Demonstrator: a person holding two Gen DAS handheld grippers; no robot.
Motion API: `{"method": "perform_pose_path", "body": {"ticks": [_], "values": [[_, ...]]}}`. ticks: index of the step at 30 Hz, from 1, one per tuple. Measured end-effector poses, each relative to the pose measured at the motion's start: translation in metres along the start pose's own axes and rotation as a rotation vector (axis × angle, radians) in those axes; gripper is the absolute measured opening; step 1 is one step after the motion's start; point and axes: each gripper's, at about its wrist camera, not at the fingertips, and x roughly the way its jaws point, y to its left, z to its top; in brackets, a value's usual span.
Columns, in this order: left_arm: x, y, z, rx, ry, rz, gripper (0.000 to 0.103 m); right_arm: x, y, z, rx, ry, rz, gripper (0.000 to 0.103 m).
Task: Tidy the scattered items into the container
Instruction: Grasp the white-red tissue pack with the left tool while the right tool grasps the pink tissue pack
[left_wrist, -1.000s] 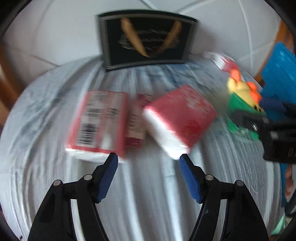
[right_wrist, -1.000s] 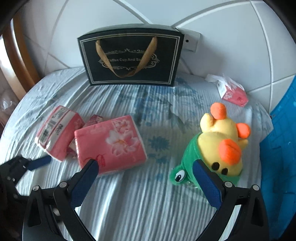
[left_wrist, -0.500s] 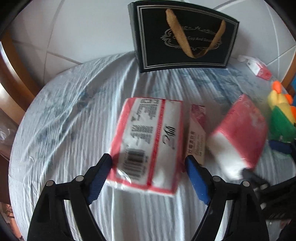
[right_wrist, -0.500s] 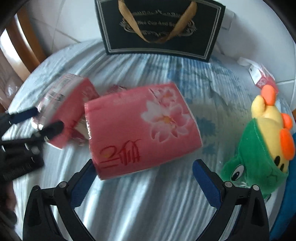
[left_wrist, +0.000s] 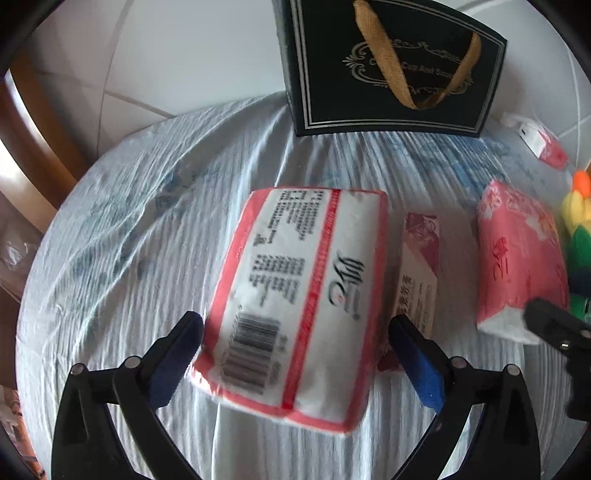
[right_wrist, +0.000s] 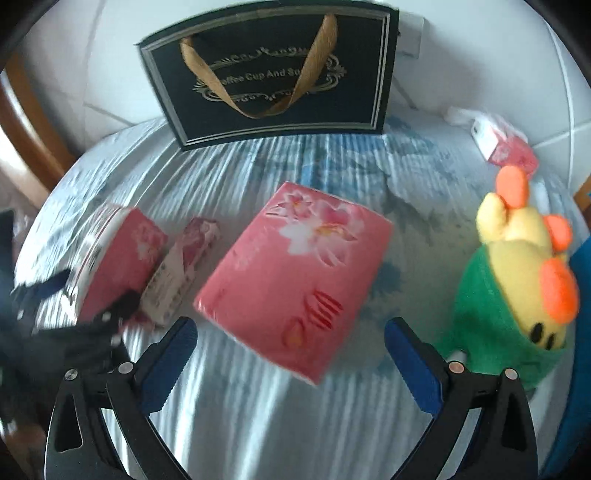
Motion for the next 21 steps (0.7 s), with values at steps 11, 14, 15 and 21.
{"method": "perform_pose_path", "body": {"ticks": [11, 14, 15, 21], "values": [[0.002, 0.003, -0.009, -0.097, 0.003, -0.136, 0.089, 0.026, 0.004, 0.013, 0.06, -0.017, 0.01, 0.103], [-0.003, -0.002, -0.009, -0.083, -0.012, -0.128, 0.086, 0.019, 0.007, 0.011, 0.075, -0.052, 0.019, 0.103], [-0.004, -0.003, -0.008, -0.085, -0.011, -0.128, 0.086, 0.019, 0.008, 0.013, 0.076, -0.057, 0.015, 0.103], [0.003, -0.011, 0.001, -0.077, -0.031, -0.123, 0.085, 0.039, 0.003, 0.022, 0.102, -0.055, 0.014, 0.103]]}}
